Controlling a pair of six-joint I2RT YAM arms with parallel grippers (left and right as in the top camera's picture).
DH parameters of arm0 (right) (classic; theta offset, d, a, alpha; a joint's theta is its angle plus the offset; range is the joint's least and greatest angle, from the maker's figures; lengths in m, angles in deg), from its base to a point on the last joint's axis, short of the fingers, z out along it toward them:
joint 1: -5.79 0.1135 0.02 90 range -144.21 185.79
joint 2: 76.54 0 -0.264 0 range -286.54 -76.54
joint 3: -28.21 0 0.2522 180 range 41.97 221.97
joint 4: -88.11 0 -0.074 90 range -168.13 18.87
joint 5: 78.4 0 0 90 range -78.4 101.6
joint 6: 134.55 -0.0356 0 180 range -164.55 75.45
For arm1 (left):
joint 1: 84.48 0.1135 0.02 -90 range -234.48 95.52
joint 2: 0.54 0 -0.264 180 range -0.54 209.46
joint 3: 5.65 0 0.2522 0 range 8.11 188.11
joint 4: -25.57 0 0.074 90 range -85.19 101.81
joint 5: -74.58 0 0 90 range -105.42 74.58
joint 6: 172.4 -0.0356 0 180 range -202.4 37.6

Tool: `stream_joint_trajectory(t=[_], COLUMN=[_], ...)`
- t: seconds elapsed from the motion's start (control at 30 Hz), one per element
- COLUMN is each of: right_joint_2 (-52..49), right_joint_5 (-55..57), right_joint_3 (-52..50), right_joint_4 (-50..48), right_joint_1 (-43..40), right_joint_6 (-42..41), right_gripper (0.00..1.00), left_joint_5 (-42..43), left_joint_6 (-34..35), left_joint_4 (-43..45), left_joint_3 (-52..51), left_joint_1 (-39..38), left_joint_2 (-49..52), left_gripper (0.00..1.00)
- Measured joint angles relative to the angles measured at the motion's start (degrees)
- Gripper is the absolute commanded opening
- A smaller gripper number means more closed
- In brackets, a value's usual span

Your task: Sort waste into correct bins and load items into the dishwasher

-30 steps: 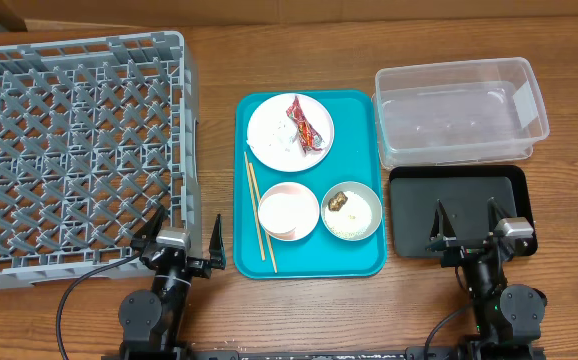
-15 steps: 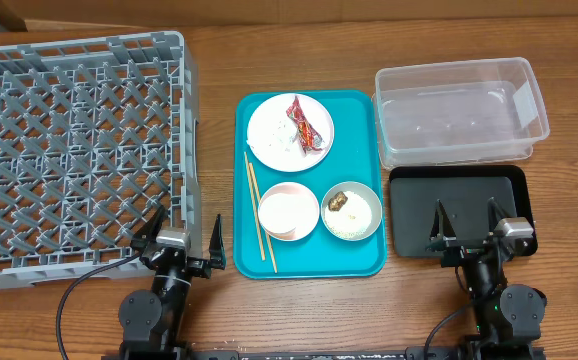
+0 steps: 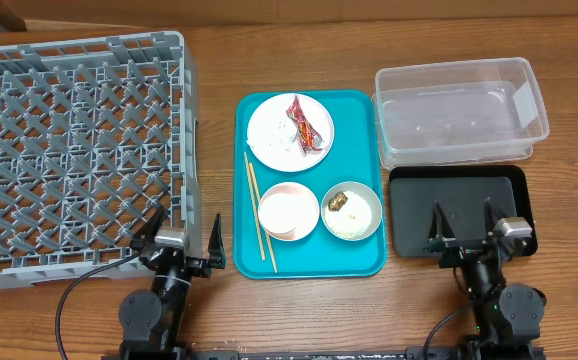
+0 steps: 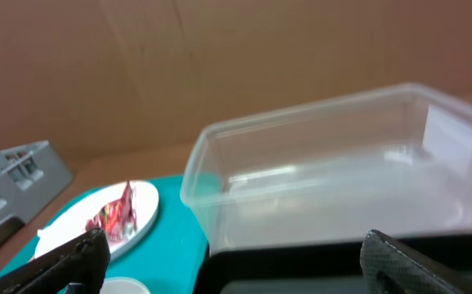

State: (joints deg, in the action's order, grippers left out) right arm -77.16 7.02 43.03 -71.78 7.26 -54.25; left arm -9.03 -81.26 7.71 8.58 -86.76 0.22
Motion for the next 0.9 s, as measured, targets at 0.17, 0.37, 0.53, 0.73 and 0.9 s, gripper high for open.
stream_joint_trajectory(t=[0.17, 0.37, 0.53, 0.73, 0.9], right_joint_2=[-0.2, -5.3, -15.0, -33.3, -48.0], right_joint_5=[0.0, -3.0, -5.2, -9.0, -10.7], right_joint_3=[1.9, 11.4, 23.4, 40.0, 52.2], right_joint_4=[5.9, 16.6, 23.1, 32.4, 40.1], right_joint_1=[0.0, 0.0, 0.0, 0.0, 0.0], right_joint_6=[-1.2, -1.9, -2.2, -2.3, -2.3], right_gripper=[1.0, 1.0, 1.0, 1.0, 1.0], left_joint_5=[-1.1, -3.2, -3.0, -3.0, -1.9], left_joint_6=[0.6, 0.7, 0.8, 0.8, 1.9], left_joint_4=[-4.7, -18.8, -25.9, -37.7, -46.2], left_joint_3=[1.8, 9.2, 21.4, 35.0, 43.7], left_joint_1=[0.0, 0.0, 0.0, 0.0, 0.0], left_joint_2=[0.1, 5.1, 15.9, 32.0, 42.9], left_gripper=[1.0, 1.0, 1.0, 1.0, 1.0])
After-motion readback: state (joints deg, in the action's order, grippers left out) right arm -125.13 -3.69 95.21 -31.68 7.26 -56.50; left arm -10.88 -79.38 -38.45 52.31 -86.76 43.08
